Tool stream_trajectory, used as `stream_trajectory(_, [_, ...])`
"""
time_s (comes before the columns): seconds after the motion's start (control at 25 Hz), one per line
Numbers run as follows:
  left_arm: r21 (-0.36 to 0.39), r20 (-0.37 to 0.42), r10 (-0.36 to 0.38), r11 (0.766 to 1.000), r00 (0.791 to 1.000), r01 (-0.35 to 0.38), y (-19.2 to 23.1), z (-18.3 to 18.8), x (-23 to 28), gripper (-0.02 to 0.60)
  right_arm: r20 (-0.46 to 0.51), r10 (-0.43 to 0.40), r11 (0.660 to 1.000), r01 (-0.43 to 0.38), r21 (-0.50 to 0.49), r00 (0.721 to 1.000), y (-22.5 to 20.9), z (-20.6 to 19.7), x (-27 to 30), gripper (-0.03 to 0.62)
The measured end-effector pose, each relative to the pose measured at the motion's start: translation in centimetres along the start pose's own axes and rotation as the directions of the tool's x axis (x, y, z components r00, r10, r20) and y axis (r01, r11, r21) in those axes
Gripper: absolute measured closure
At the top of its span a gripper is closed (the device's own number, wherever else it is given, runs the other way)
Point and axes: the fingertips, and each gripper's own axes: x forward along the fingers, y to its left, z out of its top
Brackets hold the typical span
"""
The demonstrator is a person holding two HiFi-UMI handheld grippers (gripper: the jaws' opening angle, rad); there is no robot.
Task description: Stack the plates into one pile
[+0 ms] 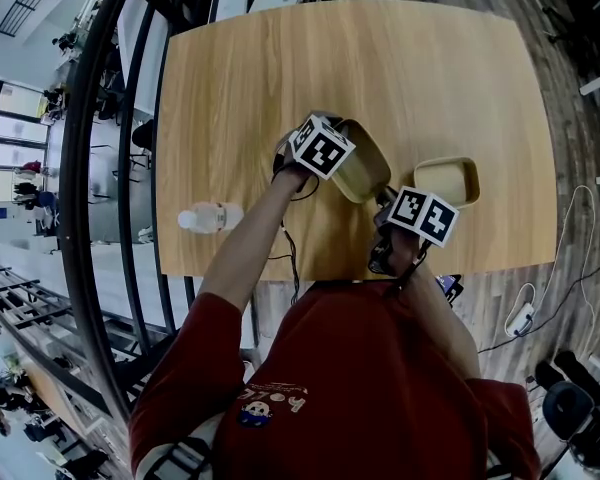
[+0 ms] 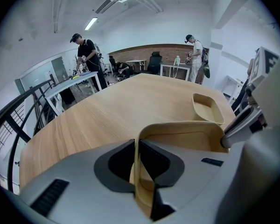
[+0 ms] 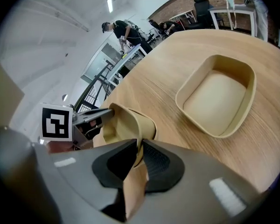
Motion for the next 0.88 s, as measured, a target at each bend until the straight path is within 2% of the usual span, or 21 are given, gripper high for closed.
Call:
stream_trajectory(0.28, [-0.025, -0.009, -0.012, 1.000, 1.000, 0.012, -0.2, -0.1, 0.5, 0.540, 0.004, -0.001, 1.000, 0.001, 0.004, 1.000, 0.0, 0.6, -0.2, 0.542])
stream_trajectory(0.6, [0.007, -0.059, -0.012, 1.000, 0.998, 0.013, -0.3, -0.3, 0.9, 0.540, -0.038, 0.056, 0.977, -0.047, 0.209, 0.998, -0.7, 0.5, 0.3, 0.553])
stream_trajectory(0.88, [0.022, -0.099, -0.018, 1.000, 0.995, 0.020, -0.7, -1.0, 1.4, 0.540, -0.048, 0.048, 0.972, -0.036, 0.231, 0.998, -1.3, 0.1, 0.4, 0.553])
